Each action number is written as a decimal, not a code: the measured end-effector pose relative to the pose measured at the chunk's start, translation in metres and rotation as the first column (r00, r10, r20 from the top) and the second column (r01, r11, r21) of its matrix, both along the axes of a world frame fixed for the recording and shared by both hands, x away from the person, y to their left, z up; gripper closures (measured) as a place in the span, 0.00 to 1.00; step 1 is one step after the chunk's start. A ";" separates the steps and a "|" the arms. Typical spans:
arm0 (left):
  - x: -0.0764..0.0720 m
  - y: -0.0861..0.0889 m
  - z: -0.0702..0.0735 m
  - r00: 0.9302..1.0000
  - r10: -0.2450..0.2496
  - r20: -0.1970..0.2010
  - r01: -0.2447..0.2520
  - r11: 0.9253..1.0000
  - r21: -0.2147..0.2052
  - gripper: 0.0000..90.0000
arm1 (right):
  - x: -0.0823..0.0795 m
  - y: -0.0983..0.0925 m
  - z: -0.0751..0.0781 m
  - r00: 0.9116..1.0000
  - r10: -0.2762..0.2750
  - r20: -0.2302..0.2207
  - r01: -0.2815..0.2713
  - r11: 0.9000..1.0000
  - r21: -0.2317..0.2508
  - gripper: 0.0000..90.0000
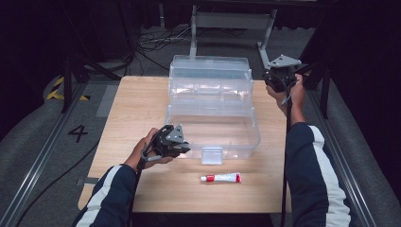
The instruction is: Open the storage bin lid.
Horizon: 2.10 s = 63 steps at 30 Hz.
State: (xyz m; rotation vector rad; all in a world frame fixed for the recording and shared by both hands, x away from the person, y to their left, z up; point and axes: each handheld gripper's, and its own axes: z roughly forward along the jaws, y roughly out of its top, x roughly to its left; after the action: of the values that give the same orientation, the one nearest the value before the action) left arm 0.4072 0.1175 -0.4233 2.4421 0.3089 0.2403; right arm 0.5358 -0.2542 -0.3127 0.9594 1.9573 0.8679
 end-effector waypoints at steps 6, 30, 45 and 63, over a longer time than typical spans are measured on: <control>0.000 0.000 0.000 1.000 0.005 0.000 -0.005 1.000 0.006 0.84 | -0.012 0.002 -0.001 0.999 0.038 -0.006 -0.038 0.999 0.004 0.93; -0.002 -0.001 -0.001 1.000 0.012 0.026 -0.013 0.999 0.034 0.81 | -0.087 -0.003 -0.005 0.980 0.200 0.000 -0.200 0.979 0.036 0.94; -0.003 -0.001 -0.002 0.999 0.021 0.033 -0.022 0.999 0.035 0.79 | -0.139 -0.003 -0.025 0.948 0.315 -0.042 -0.314 0.949 0.042 0.93; -0.004 0.000 -0.002 0.999 0.030 0.036 -0.031 0.999 0.030 0.78 | -0.174 0.010 -0.051 0.895 0.425 -0.132 -0.420 0.905 0.069 0.85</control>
State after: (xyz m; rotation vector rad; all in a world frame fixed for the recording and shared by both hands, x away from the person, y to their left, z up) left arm 0.4033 0.1177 -0.4257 2.4618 0.3297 0.3036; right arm 0.3616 -0.2446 -0.3635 0.6347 2.3307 1.1050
